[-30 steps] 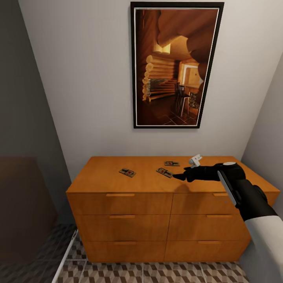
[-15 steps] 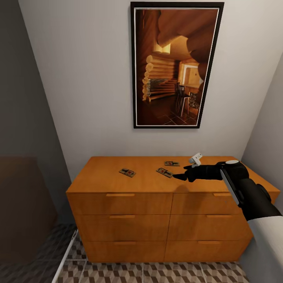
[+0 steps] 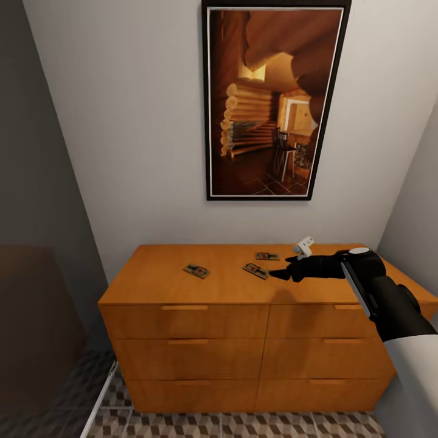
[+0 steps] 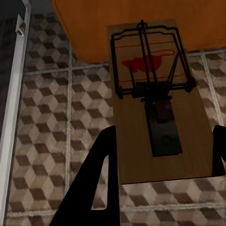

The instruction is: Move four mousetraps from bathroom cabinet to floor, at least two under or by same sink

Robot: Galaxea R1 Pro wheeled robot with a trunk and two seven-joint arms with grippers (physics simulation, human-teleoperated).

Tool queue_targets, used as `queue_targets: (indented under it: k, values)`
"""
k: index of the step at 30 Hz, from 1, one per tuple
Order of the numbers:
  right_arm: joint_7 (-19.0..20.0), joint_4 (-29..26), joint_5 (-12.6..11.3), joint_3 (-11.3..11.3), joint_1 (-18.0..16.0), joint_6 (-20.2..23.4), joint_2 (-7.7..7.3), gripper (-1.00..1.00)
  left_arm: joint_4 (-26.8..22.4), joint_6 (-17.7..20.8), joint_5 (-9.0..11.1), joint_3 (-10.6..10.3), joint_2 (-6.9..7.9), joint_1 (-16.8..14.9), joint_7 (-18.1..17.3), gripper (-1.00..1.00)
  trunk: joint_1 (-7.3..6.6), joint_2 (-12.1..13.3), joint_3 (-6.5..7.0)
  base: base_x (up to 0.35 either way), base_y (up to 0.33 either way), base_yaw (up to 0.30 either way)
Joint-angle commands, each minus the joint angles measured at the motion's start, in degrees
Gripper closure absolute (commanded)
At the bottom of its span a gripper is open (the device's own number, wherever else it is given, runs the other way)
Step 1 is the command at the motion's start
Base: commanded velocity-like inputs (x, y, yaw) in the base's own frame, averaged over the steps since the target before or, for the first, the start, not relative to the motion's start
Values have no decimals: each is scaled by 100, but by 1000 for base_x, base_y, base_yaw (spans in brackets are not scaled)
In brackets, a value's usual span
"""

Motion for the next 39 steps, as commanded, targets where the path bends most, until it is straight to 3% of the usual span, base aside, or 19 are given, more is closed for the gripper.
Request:
queue_targets:
  k: [1,12,19,26,39]
  values:
    - [38,-5,52,4,-6,16,-1,-100,22,-31,-9,-51,-2,-9,50,100,2,-3,-6,247,0,0]
    - [37,73,81,16,-6,15,13,-100,27,-31,-10,-55,-2,-9,50,100,2,-3,-6,233,0,0]
    - [37,159,76,69,-6,-68,23,-100,28,-31,-13,-55,-2,18,50,100,2,-3,-6,30,0,0]
    - [29,476,75,260,-6,-400,31,-100,27,-31,-10,-54,-2,33,50,100,2,-3,-6,3,0,0]
    - [36,583,75,296,-6,-450,31,-100,27,-31,-9,-56,-2,46,50,100,2,-3,-6,0,0,0]
